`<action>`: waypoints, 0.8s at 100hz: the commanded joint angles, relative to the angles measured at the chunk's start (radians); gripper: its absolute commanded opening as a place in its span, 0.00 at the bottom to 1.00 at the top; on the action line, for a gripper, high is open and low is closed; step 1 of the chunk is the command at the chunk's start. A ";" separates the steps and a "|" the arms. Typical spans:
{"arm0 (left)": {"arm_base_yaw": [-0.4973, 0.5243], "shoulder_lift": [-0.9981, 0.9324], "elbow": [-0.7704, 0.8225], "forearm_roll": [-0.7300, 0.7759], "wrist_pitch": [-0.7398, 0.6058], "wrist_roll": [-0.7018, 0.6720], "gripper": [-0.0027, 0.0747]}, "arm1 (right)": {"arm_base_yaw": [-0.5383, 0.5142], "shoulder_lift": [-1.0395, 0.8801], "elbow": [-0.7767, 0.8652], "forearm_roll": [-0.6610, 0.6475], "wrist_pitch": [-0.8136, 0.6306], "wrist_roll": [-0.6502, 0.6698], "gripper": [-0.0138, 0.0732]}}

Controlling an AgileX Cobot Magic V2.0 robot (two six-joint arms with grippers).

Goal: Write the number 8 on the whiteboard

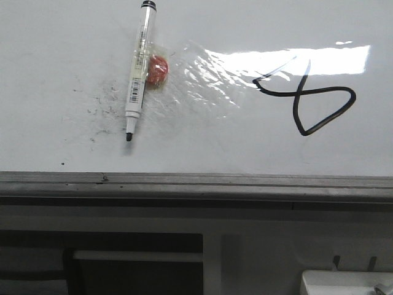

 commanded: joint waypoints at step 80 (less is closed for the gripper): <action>0.123 -0.060 0.047 -0.074 0.166 -0.056 0.01 | -0.003 0.004 -0.026 0.005 0.037 0.002 0.09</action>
